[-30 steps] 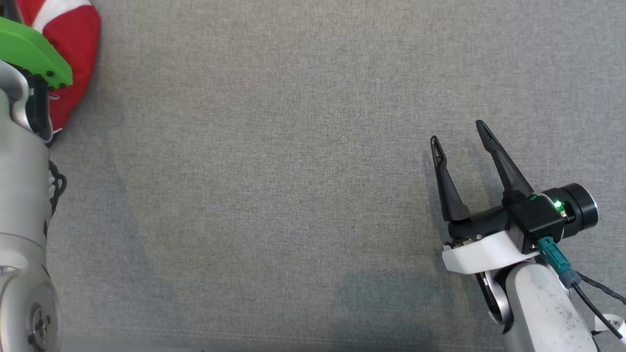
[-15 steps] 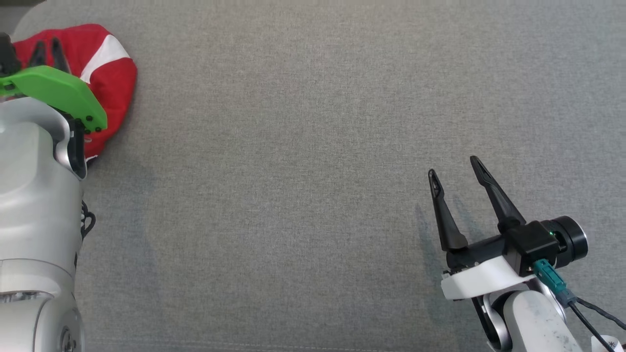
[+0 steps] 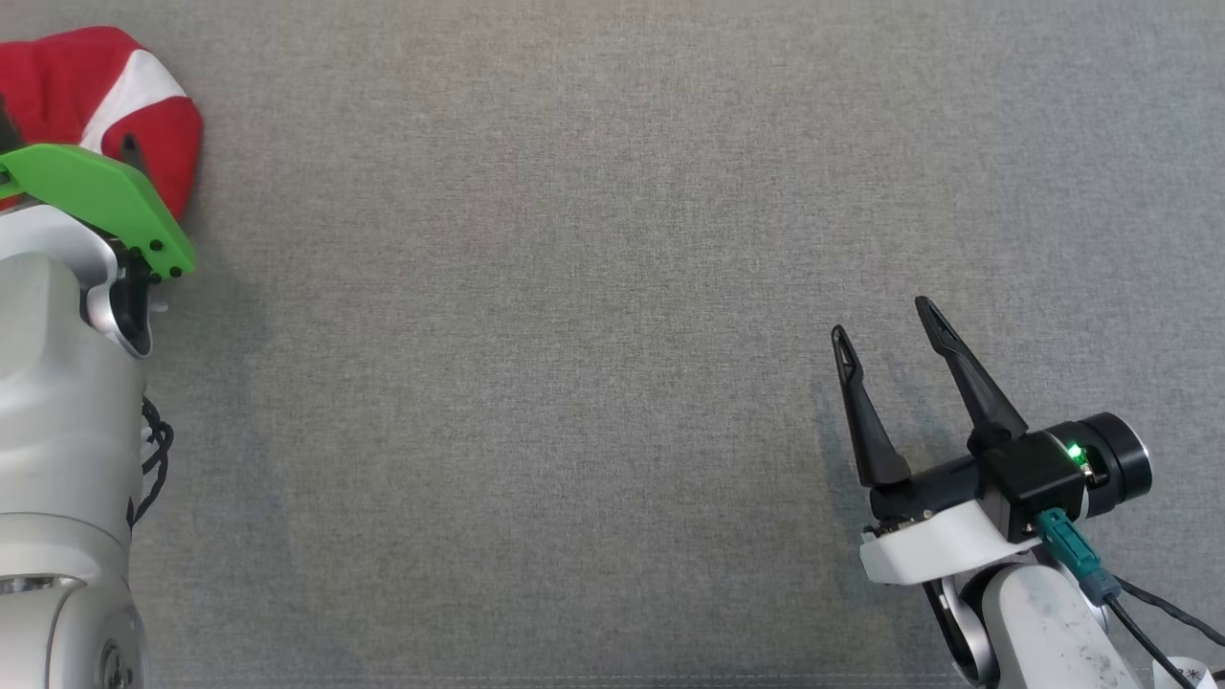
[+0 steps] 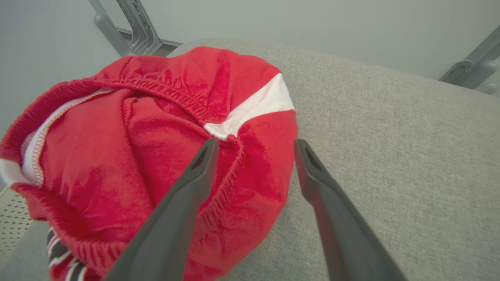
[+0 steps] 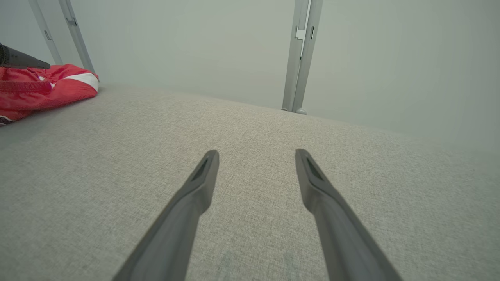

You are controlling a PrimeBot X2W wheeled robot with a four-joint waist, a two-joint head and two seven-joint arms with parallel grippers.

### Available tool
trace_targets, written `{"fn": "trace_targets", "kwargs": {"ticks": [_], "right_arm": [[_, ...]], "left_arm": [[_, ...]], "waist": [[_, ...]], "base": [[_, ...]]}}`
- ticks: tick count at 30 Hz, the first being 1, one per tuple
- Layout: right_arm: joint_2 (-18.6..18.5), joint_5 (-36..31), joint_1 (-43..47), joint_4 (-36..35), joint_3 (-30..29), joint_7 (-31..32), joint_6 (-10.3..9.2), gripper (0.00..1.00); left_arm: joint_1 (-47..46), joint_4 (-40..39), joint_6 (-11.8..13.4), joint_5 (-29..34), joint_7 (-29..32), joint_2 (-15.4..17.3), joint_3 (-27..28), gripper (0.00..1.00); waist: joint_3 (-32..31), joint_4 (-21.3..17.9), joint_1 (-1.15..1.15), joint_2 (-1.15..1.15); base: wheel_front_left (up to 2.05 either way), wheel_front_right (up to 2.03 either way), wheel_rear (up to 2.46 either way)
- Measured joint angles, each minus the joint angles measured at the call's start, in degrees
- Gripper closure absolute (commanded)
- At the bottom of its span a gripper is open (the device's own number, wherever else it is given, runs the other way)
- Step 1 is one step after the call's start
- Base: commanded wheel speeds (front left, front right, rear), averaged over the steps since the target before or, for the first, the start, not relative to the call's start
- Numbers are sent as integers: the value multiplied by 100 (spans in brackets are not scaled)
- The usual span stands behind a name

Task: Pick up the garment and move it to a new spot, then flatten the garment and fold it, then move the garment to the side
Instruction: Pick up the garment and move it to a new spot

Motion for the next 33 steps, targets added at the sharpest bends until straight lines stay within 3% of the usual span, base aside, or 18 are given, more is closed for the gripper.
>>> {"fn": "trace_targets", "kwargs": {"ticks": [12, 20, 23, 24, 25, 26, 33], "right_arm": [[0, 234, -20, -159, 200, 0, 0, 0], [0, 234, -45, -207, 236, 0, 0, 0], [0, 209, -80, -212, 229, 0, 0, 0], [0, 208, -103, -221, 223, 0, 0, 0], [0, 208, -116, -223, 225, 0, 0, 0], [0, 208, -121, -223, 232, 0, 0, 0], [0, 247, -199, -171, 263, 0, 0, 0]], "left_arm": [[62, 8, 116, 85, 732, 113, -250, 0], [63, 8, 215, 116, 516, 263, -326, 0], [23, -4, 124, 73, 500, 255, -332, 0], [-8, -8, 111, 66, 502, 244, -337, 28], [-34, -15, 92, 57, 499, 243, -345, 74], [-46, -22, 66, 56, 498, 243, -355, 100], [-41, -13, -29, 34, -135, 255, -426, 100]], "waist": [[421, -215, 0, 0], [696, -250, 0, 0], [816, -239, 0, 0], [855, -230, 0, 0], [888, -219, 0, 0], [915, -208, 0, 0], [881, -190, 0, 0]], "base": [[0, 0, 0], [0, 0, 0], [0, 0, 0], [0, 0, 0], [0, 0, 0], [0, 0, 0], [0, 0, 0]]}}
